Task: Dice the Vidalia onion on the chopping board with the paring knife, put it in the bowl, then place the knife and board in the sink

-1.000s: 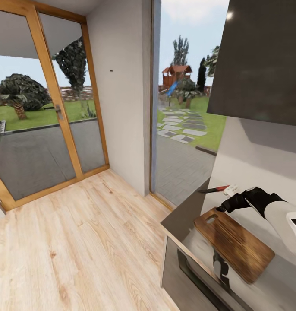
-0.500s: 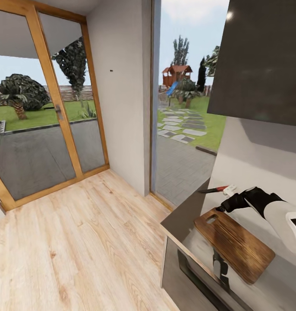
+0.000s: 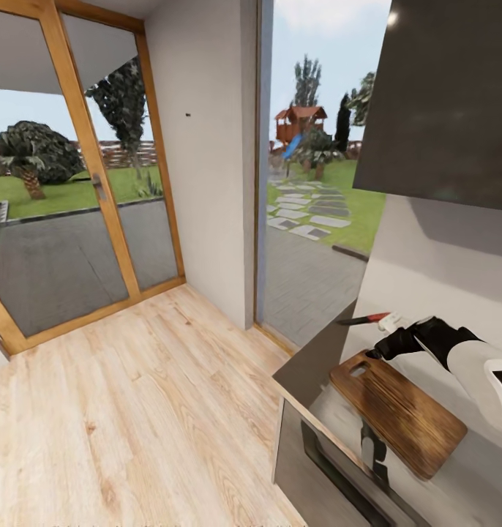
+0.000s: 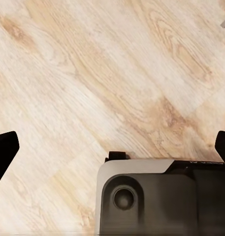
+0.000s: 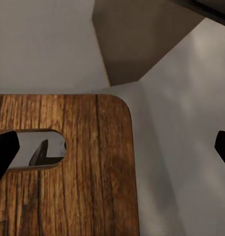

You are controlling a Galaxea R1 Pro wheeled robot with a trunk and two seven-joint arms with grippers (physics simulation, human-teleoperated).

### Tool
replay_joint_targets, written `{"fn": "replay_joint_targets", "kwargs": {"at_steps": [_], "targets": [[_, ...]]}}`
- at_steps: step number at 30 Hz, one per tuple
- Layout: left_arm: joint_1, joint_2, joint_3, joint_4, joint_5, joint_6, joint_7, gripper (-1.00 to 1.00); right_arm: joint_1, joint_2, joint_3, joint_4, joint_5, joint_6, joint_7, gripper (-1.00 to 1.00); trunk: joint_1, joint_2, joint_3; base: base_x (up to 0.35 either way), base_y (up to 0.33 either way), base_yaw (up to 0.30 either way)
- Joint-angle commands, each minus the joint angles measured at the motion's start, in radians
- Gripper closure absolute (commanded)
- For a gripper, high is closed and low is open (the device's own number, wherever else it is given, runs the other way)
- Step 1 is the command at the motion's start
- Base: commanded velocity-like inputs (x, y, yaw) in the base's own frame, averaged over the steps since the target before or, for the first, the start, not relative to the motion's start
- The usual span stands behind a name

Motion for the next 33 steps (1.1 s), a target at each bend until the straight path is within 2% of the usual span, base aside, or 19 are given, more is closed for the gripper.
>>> {"fn": "replay_joint_targets", "kwargs": {"at_steps": [1, 33], "targets": [[0.000, 0.000, 0.000, 0.000, 0.005, -0.002, 0.000, -1.00, -0.001, 0.000, 0.005, -0.002, -0.006, 0.006, 0.005, -1.00, 0.001, -0.002, -0.003, 0.000, 0.000, 0.000], [0.000, -0.001, 0.000, 0.002, 0.004, -0.002, 0.000, -1.00, 0.006, 0.001, 0.005, -0.002, -0.005, 0.006, 0.004, -1.00, 0.001, -0.002, -0.048, 0.004, -0.006, 0.000]]}}
